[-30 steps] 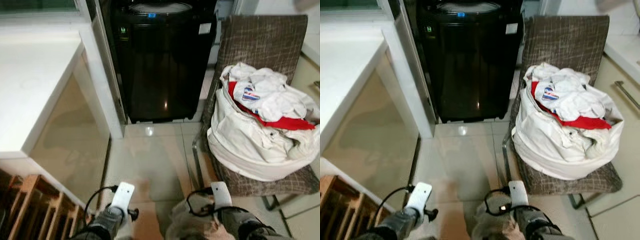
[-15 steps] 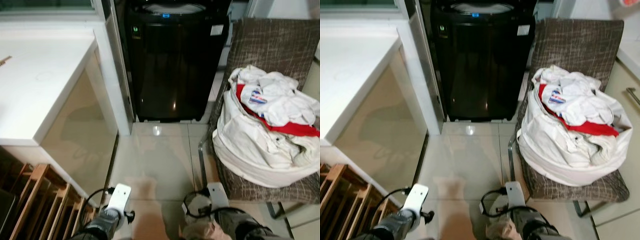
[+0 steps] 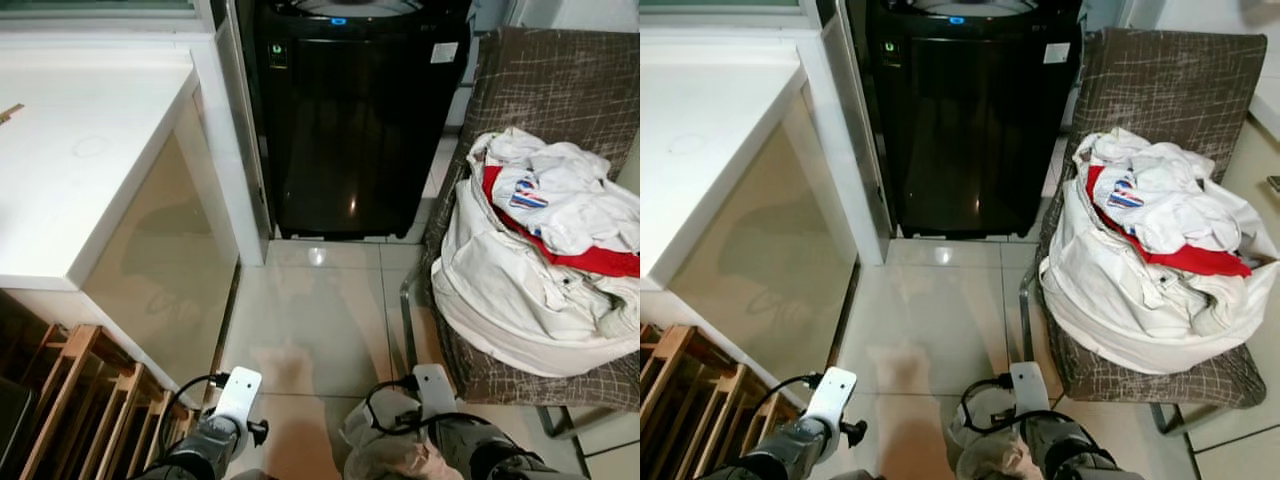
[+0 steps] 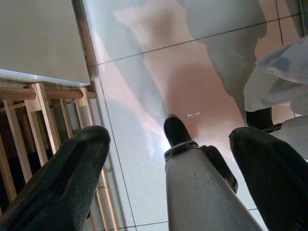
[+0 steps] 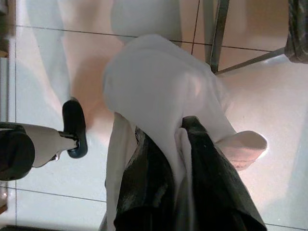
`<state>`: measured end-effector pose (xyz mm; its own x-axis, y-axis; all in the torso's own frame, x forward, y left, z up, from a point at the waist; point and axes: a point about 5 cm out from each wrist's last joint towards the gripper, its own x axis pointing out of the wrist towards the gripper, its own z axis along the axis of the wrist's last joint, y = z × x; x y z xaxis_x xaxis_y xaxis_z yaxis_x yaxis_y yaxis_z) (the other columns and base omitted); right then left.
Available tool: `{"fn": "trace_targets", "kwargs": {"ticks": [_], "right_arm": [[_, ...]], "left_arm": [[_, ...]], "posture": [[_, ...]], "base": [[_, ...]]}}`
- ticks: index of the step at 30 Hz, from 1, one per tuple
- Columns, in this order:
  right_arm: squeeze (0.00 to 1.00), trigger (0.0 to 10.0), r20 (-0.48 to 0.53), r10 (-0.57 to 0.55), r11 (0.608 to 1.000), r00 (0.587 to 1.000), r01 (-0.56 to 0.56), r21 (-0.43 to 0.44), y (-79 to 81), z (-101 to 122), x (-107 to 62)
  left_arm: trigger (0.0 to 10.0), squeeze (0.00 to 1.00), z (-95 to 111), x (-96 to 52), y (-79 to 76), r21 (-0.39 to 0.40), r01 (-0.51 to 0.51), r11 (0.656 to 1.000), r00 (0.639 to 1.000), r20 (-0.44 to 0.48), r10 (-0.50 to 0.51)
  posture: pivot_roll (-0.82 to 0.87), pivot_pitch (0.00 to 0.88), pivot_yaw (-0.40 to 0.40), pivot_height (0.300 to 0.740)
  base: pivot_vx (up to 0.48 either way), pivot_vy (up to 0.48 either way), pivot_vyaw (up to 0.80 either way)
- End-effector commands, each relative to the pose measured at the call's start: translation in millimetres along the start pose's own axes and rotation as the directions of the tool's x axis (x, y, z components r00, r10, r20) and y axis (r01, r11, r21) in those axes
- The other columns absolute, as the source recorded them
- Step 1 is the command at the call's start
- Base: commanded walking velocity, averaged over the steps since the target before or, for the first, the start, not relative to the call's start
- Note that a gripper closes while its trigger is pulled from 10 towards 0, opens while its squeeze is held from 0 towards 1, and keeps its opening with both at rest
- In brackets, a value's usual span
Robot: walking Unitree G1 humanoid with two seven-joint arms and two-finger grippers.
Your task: Clothes washing
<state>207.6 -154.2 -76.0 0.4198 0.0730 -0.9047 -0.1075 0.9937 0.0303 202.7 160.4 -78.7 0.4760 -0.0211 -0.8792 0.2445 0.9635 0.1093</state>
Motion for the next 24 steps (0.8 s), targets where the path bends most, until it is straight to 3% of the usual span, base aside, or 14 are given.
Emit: {"fn": "trace_targets", "kwargs": {"ticks": [1,18,24], "right_arm": [[0.0,10.0,0.002,0.004,1.0,1.0,-0.004,0.011,1.5,1.6,0.1],[0.0,10.0,0.0,0.007,1.0,1.0,-0.007,0.02,1.7,0.3,0.1],[0.0,10.0,-0.015,0.013,0.999,1.0,-0.012,0.034,1.4,-2.2,0.1]], "left_arm": [[10.0,0.0,-0.1,0.0,0.5,0.004,-0.007,1.0,1.0,-0.004,0.007],[10.0,0.0,-2.3,0.0,-0.2,-0.017,-0.008,1.0,1.0,-0.011,0.008],[10.0,0.0,-3.5,0.1,-3.1,-0.079,0.006,0.997,1.0,-0.001,-0.006]], "posture": [[-0.1,0.028,0.004,0.74],[-0.1,0.029,0.001,0.74],[-0.09,0.031,-0.007,0.74]], "base": [[0.0,0.0,0.0],[0.0,0.0,0.0],[0.0,0.0,0.0]]}}
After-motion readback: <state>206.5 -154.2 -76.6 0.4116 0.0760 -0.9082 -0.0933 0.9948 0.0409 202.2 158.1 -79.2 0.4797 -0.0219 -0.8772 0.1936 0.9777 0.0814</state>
